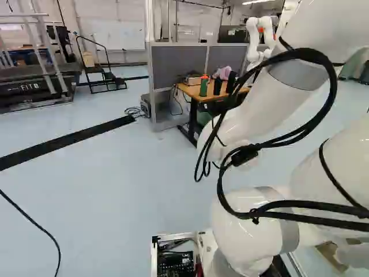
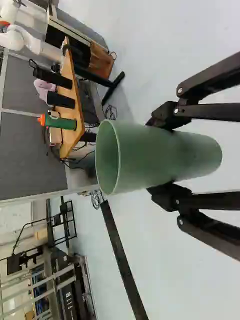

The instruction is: Place the green cup on the table

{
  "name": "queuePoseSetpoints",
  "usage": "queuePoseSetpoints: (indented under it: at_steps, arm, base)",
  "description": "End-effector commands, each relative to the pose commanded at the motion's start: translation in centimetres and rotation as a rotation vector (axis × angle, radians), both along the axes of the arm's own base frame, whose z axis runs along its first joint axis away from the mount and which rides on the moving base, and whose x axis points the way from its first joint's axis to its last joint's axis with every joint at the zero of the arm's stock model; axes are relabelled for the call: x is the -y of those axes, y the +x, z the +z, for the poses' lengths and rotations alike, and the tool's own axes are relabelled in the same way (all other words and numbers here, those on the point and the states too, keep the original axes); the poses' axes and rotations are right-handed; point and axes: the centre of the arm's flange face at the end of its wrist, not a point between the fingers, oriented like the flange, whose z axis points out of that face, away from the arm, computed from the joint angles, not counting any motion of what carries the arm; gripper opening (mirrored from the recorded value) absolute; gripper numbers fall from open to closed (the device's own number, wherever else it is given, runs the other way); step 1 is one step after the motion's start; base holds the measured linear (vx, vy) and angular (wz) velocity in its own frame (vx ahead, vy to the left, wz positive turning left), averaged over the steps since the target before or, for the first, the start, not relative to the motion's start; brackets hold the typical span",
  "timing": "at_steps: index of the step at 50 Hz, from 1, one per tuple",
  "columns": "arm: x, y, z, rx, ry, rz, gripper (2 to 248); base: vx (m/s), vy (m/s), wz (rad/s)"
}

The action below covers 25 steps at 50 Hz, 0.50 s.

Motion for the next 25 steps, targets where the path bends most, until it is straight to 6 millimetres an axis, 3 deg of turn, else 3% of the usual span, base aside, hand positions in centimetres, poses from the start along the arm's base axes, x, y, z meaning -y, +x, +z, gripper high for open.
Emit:
queuePoseSetpoints:
  at_steps: [13,25]
  arm:
    - [0.00,0.00,0.00,0.000,0.000,0.000,125]
    - [0.00,0.00,0.00,0.000,0.000,0.000,125]
  base:
    - [0.028,-0.015,-0.035]
    - [0.187,-0.004,-0.022]
